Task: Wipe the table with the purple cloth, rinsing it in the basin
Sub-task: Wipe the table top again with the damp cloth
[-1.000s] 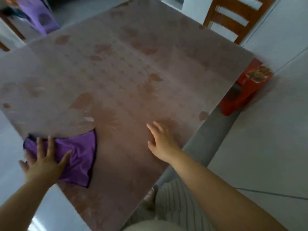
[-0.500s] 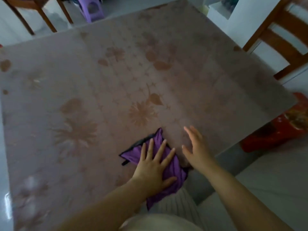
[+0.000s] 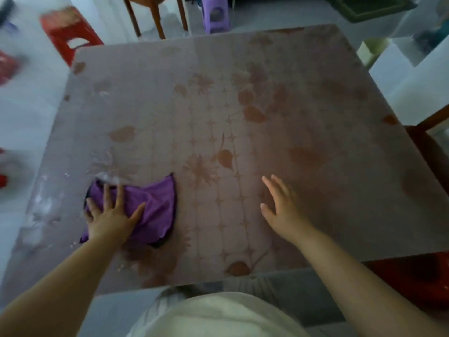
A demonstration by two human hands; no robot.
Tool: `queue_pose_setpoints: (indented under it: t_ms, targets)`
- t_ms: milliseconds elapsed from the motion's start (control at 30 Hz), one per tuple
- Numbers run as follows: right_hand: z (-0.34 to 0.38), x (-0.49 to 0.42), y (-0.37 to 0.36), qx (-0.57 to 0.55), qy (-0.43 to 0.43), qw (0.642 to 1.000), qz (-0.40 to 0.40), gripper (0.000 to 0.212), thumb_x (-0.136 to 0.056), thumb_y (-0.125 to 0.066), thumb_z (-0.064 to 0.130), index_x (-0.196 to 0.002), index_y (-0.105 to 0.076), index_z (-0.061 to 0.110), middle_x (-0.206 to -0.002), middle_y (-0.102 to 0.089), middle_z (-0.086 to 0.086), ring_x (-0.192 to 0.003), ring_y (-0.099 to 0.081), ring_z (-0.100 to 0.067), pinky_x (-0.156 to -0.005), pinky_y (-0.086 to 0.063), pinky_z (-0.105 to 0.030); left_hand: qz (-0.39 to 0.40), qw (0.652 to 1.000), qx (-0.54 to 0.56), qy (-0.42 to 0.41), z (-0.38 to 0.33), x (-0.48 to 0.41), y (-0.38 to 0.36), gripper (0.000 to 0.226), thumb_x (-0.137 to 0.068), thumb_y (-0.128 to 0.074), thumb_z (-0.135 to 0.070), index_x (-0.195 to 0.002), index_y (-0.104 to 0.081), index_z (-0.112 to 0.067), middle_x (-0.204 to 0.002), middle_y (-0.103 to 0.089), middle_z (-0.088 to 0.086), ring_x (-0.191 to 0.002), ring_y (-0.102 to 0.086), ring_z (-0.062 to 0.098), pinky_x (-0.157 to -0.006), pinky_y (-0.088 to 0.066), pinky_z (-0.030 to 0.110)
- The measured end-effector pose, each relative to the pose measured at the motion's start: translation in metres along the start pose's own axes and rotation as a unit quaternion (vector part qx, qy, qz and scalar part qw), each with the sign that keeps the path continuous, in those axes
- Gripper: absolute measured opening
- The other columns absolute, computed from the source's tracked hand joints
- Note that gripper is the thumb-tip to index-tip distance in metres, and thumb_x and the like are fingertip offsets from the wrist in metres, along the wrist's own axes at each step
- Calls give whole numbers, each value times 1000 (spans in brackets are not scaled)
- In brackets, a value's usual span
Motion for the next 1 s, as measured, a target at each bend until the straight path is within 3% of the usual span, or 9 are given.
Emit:
queue_pose_setpoints:
  t_ms: [167, 267, 333, 467, 633, 733, 833, 933, 1000]
  targets:
    - [40, 0, -30, -48, 42, 997, 51, 54, -95, -45, 22, -145, -23, 26, -156, -7, 5, -143, -6, -16, -114, -12, -32, 31, 998, 15, 59, 34, 37, -19, 76, -87, -29, -57, -144, 4, -21, -154, 9, 12, -138, 5, 44, -112, 2, 52]
    - [79, 3, -43, -83, 94, 992, 22, 43, -93, -47, 12, -135, -45, 20, -150, -29, 1, -138, -25, -18, -114, -24, -34, 45, 995, -3, -85, -40, 63, -34, 85, -75, -21, -65, -144, -9, -17, -153, -3, 17, -135, -3, 52, -109, -5, 58]
    - [107, 9, -49, -92, 132, 987, -7, 39, -90, -49, 10, -128, -54, 17, -143, -42, -1, -132, -37, -18, -110, -29, -29, 63, 977, -33, -201, -97, 88, -46, 92, -69, -10, -75, -143, 1, -20, -151, 10, 11, -133, 10, 48, -107, 2, 57]
    - [146, 19, -80, -95, 153, 983, 32, 47, -97, -39, 20, -143, -30, 21, -151, -28, 5, -138, -21, -9, -104, -4, -8, 90, 949, -63, -296, -129, 98, -44, 91, -57, 10, -67, -132, 31, -20, -139, 39, 3, -129, 34, 34, -108, 17, 52]
    - [172, 7, -147, -6, 161, 980, 118, 54, -97, -34, 19, -148, -14, 21, -156, -15, 1, -143, -9, -17, -115, -4, -35, -16, 979, 61, -193, -29, 53, 10, 90, -77, -25, -70, -140, 16, -21, -147, 21, -7, -135, 21, 13, -110, 14, 42]
    - [185, 3, -172, 139, 200, 966, 88, 53, -91, -27, 37, -143, -29, 26, -152, -29, 3, -141, -24, -19, -112, -22, -51, -39, 988, 67, -134, 18, 37, 28, 77, -88, -45, -43, -144, 3, -20, -155, 8, 0, -140, 14, 19, -111, 13, 45]
    - [171, 2, -174, 165, 225, 956, 95, 56, -91, -22, 43, -146, -21, 28, -154, -19, 5, -142, -15, -17, -114, -7, -50, -47, 988, 103, -104, 37, 28, 36, 73, -89, -48, -33, -144, -2, -21, -155, 2, 1, -142, 9, 22, -111, 12, 48]
    - [92, -6, -118, 191, 102, 976, -11, 55, -89, -28, 43, -140, -36, 27, -146, -40, 2, -133, -39, -23, -109, -29, -53, -48, 987, 125, -86, 50, 25, 41, 72, -87, -53, -28, -144, -10, -18, -155, -6, 6, -142, 2, 26, -111, 8, 51]
    - [9, 0, -65, 190, -31, 980, -54, 56, -89, -25, 44, -142, -34, 25, -148, -37, -2, -135, -37, -26, -107, -26, -55, -50, 987, 135, -66, 64, 24, 43, 70, -86, -56, -28, -143, -17, -15, -153, -13, 12, -141, -5, 32, -111, 3, 55]
Point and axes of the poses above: each hand's wrist, its own x-axis away from the middle knuckle, its own y-axis out of the back of the hand, z = x × y, the point moved 10 cm from there along -x, towards the middle knuckle
